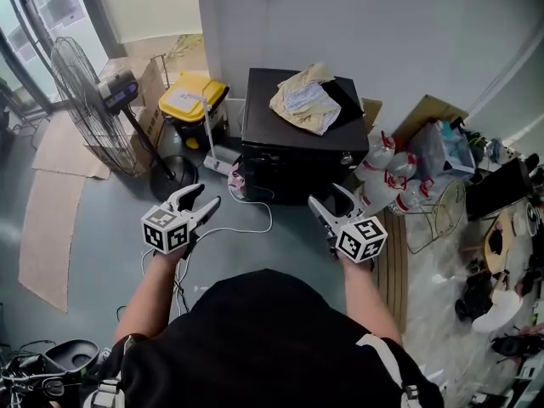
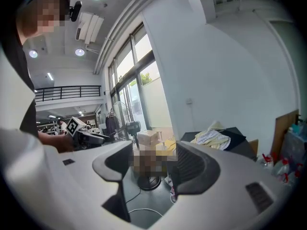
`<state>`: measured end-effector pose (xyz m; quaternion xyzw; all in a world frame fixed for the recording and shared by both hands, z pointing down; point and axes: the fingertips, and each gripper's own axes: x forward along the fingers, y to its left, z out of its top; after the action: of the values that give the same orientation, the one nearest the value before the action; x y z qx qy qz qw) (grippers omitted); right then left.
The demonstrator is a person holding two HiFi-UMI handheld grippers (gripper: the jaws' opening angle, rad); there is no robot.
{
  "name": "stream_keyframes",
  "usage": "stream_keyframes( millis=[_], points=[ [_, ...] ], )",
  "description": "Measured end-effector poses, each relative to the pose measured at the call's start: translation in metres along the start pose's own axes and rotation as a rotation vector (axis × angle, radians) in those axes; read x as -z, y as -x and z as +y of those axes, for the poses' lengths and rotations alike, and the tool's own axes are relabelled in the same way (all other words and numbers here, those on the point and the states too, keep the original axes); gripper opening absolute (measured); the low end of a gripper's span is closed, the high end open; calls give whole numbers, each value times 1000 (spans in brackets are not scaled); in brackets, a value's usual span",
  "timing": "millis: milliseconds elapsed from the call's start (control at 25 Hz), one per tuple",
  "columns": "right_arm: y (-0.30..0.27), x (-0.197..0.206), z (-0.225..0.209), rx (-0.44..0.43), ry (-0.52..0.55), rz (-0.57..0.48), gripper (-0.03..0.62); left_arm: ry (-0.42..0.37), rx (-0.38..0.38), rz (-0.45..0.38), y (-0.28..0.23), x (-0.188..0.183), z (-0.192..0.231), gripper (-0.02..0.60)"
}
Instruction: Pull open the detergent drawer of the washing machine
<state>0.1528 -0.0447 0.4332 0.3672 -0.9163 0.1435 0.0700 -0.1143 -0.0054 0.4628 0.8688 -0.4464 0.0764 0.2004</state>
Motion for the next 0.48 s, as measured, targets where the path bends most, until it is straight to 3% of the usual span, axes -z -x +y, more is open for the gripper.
stream_keyframes(
  millis=[480],
  points=[
    [-12, 1, -31, -17, -10, 8, 279, 0, -6, -1, -31, -8, 3, 239]
  ],
)
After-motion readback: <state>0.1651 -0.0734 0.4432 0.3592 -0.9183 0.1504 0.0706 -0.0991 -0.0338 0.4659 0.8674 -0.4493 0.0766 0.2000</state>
